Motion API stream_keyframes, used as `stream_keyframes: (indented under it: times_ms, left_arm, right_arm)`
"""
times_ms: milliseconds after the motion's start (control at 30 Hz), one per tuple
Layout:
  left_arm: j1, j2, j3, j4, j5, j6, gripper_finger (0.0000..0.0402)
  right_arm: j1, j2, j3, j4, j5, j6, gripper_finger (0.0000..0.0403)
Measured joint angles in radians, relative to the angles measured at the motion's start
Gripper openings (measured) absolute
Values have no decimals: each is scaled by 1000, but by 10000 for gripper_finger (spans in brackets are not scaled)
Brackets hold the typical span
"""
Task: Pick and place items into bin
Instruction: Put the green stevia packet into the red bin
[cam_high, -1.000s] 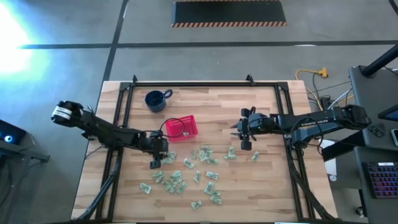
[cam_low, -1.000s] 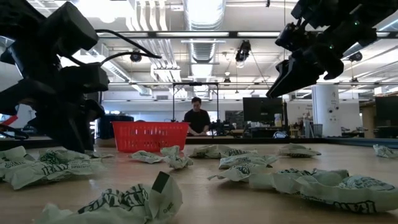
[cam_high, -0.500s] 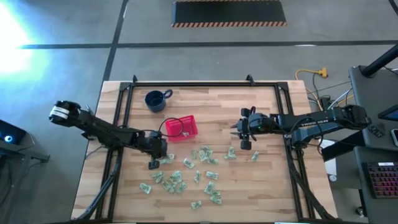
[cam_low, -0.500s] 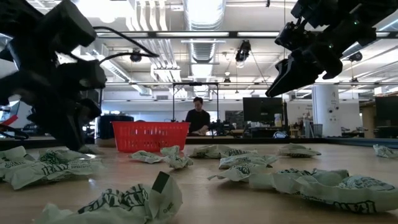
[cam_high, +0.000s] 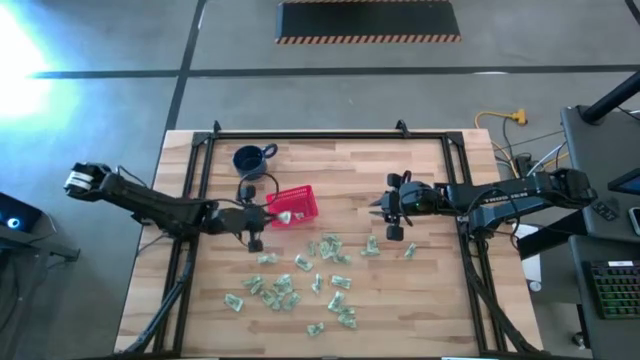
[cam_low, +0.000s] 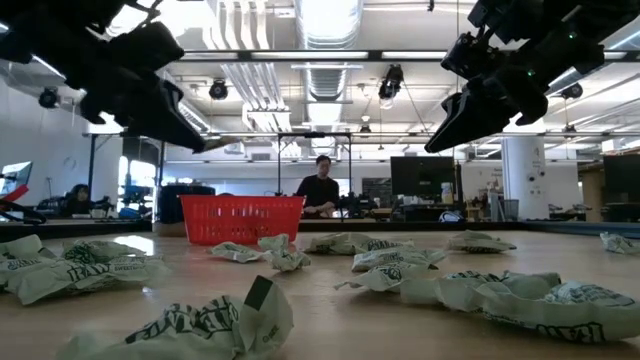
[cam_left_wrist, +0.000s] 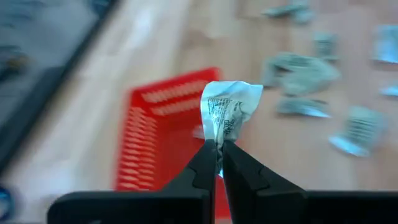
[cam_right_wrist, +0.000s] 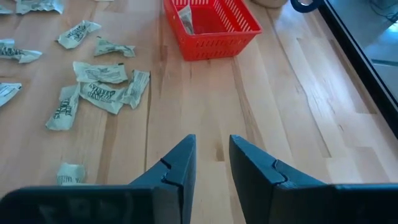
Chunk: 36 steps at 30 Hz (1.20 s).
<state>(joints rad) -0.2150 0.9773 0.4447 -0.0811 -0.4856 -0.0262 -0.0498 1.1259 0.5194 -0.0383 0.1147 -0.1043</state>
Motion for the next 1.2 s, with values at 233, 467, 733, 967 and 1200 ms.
stream_keyframes:
  times_ms: [233,467,733,967,1200]
  left_arm:
    - [36,58,-3,60,-98,68,2]
    - [110,172,-2,124,-99,68,2]
    - [119,254,41,126,-93,94,82]
    - [119,262,75,126,-101,94,155]
    - [119,220,80,125,-92,94,164]
  right_arm:
    - [0,1,0,0,0,0,76]
    - [0,1,0,-8,-17,38,73]
    - [5,1,-12,-7,-164,71,90]
    - [29,31,-41,-1,-169,108,111]
    - [82,164,-42,23,-169,79,109]
